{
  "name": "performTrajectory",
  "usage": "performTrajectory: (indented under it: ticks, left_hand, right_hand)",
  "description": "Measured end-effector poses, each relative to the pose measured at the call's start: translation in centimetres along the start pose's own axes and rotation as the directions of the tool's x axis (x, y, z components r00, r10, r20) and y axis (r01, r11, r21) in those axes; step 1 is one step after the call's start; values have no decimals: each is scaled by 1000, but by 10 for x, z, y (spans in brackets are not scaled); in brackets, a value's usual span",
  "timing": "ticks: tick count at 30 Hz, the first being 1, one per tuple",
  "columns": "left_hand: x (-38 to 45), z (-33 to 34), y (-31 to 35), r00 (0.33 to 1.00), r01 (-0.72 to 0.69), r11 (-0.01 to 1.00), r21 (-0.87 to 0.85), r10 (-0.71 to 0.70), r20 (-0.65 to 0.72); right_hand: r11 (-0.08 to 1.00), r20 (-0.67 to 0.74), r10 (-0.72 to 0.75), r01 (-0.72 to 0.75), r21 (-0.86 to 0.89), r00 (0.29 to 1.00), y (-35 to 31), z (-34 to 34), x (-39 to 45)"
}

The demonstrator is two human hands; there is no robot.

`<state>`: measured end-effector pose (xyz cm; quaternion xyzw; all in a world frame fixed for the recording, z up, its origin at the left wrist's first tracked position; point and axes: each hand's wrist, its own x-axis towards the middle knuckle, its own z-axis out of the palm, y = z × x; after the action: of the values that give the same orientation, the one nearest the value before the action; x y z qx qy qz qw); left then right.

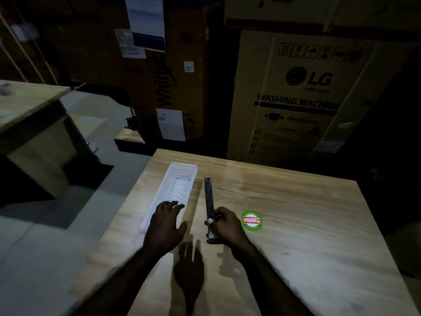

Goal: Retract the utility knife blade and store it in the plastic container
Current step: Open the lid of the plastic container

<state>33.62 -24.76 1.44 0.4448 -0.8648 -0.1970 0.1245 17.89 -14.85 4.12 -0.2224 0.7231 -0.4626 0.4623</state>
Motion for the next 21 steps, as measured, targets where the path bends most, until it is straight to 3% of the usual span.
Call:
performTrajectory:
  ticks: [4, 12, 16, 21]
  left_hand:
    - [3, 7, -45, 974, -120, 978, 170, 83, 213]
    - [11, 8, -71, 888, -309, 912, 269, 176, 424]
    - [15, 13, -75, 855, -370, 863, 344, 171, 490]
    - [19, 13, -78, 834, -452, 810, 374, 235, 500]
  right_hand:
    - [990, -8, 120, -119, 71, 993, 10, 51, 17]
    - [947, -62, 266, -249, 202, 962, 25, 95, 29]
    - [948, -95, 259, -235, 213, 961, 27, 104, 36]
    - [904, -77, 295, -252, 347, 952, 23, 107, 38]
